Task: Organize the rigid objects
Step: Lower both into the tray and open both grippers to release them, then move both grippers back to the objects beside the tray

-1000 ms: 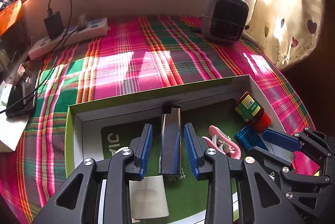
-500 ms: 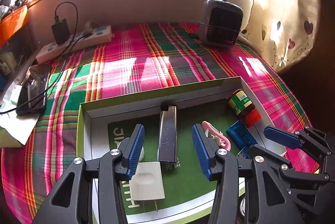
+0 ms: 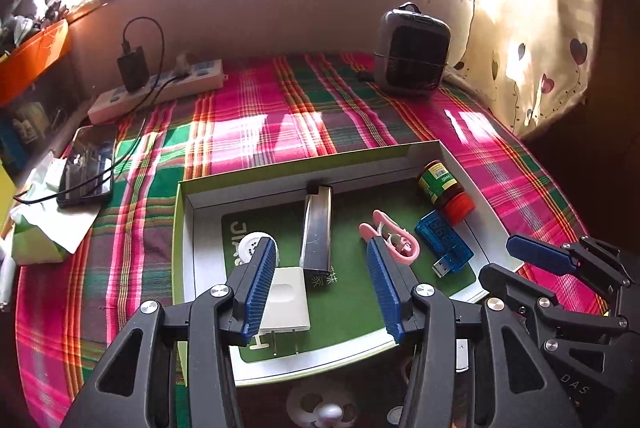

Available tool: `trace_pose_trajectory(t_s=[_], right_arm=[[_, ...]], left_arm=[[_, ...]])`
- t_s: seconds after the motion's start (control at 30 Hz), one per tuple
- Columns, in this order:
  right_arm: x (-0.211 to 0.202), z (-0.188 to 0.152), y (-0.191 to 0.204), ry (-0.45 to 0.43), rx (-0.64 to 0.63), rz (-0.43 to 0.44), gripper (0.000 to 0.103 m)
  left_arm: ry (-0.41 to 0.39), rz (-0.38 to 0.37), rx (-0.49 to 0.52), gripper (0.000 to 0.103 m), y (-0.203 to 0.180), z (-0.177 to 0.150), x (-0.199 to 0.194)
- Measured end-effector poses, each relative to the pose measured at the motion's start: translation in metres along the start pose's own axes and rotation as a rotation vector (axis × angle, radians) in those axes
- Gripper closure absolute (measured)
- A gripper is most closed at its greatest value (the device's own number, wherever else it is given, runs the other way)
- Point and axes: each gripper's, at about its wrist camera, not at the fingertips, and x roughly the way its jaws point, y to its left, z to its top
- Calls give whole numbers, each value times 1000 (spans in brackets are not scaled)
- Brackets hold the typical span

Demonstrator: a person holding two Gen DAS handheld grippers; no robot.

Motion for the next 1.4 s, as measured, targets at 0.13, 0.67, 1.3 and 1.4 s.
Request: trace_pose_trajectory(t_s=[0.13,0.67,1.3,1.4], right_arm=[[-7,-4,2,-5,1,4,64],[-17,-29,6,7,22,76,49],[-1,-32,30,32,22,140,48],[3,-31,33,39,19,134,48]], left_arm=[[-11,-5,-12,56,1,-7,-11],[-39,2,-140,55,36,-57,-54],[4,-65,-249,52,61,-93,-50],[16,-112,-270,51,62,-95,-47]])
